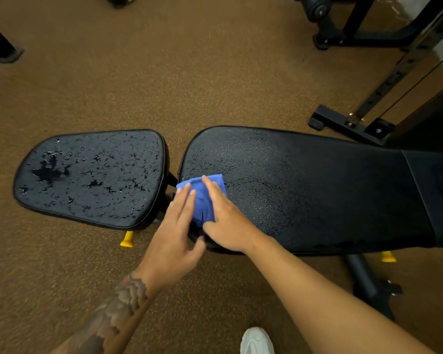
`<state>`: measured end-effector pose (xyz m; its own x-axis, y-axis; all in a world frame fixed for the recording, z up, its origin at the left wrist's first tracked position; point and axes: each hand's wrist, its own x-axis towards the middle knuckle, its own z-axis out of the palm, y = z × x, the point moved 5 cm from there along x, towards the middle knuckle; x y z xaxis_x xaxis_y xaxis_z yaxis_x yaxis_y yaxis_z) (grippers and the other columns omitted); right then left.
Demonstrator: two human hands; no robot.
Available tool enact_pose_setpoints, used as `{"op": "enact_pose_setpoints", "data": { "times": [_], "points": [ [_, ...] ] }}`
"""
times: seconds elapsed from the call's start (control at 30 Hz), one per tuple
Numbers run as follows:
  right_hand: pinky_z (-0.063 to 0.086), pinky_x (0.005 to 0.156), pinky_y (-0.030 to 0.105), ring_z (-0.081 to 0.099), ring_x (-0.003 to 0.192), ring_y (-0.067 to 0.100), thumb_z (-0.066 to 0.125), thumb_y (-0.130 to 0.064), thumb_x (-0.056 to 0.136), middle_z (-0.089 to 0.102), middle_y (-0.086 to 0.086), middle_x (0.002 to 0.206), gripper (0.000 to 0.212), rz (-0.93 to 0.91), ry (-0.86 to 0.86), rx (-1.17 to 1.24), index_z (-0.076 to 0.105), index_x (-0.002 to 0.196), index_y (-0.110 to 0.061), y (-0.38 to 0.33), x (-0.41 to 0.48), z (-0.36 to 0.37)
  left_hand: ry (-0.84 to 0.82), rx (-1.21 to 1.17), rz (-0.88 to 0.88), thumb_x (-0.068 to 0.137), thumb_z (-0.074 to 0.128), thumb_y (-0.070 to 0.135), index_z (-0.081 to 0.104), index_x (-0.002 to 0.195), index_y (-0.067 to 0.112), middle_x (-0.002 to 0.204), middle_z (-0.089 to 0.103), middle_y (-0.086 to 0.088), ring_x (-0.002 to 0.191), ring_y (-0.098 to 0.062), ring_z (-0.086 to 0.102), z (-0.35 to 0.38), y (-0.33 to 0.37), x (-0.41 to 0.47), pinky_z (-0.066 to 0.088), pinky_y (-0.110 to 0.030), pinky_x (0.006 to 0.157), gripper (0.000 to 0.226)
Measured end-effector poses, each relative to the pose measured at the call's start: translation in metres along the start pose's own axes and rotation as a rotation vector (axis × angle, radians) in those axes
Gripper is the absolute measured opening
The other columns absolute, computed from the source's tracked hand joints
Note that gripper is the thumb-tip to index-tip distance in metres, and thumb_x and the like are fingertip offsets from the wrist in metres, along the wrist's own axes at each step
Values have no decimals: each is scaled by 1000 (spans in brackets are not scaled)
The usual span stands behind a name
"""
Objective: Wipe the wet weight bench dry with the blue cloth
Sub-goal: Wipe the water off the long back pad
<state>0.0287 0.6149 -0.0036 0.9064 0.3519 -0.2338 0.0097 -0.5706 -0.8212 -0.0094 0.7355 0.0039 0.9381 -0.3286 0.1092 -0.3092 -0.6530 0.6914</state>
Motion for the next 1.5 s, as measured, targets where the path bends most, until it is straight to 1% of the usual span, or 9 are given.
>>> {"op": "enact_pose_setpoints", "data": {
  "times": [0.07,0.23,0.47,0.63,0.73,0.9,1.07,1.23,1.5],
  "points": [
    [9,117,22,10,146,15,52,-4,73,14,5,159,89,7,72,38,11,151,-12,9,-11,-17,-109,221,100,78,47,35,25,151,5,161,13,-10,150,-23,4,11,5,21,8,-37,122,82],
    [3,120,40,-1,147,17,37,-39,76,10,2,160,84,10,143,-403,12,151,-11,47,-37,-35,-379,545,54,79,20,56,31,150,15,162,10,-10,149,-33,4,30,-7,51,10,-53,120,83],
    [4,118,49,0,147,28,33,-58,83,7,6,160,83,32,149,-734,18,151,-12,63,-50,-35,-211,409,-105,88,39,54,41,146,14,159,21,-14,147,-41,13,35,-8,14,8,-48,114,70],
    [9,117,50,7,147,28,36,-65,82,13,8,159,88,66,183,-802,22,150,-10,79,-77,-47,-311,552,97,91,40,45,47,141,16,154,33,-18,141,-47,27,64,13,-3,27,-62,109,59],
    [10,117,50,7,147,27,35,-67,83,13,8,159,89,76,188,-801,23,149,-10,86,-83,-50,-294,522,150,93,38,47,43,144,18,156,30,-16,143,-45,23,65,10,31,18,-57,114,59],
    [7,118,50,0,147,23,34,-68,85,8,4,160,89,74,193,-782,17,151,-11,84,-81,-49,19,298,-299,98,52,29,41,145,12,158,20,-20,145,-43,14,28,-41,91,9,-47,117,52],
    [3,119,48,-10,147,20,30,-69,86,-1,2,161,89,85,165,-780,11,152,-13,84,-83,-50,242,-48,-551,99,50,22,39,146,6,158,20,-19,145,-32,22,28,-27,20,12,-25,115,50],
    [5,118,48,-5,147,21,35,-67,84,5,3,161,89,85,177,-764,18,151,-11,85,-82,-50,159,133,-406,93,43,29,49,138,4,156,23,-22,142,-50,13,76,17,-22,14,-53,115,52],
    [12,117,51,7,147,24,44,-64,80,16,6,159,89,68,215,-776,29,148,-8,85,-80,-49,-225,520,96,93,48,32,48,140,12,153,37,-14,141,-43,28,80,9,129,19,-58,113,51]
  ]
}}
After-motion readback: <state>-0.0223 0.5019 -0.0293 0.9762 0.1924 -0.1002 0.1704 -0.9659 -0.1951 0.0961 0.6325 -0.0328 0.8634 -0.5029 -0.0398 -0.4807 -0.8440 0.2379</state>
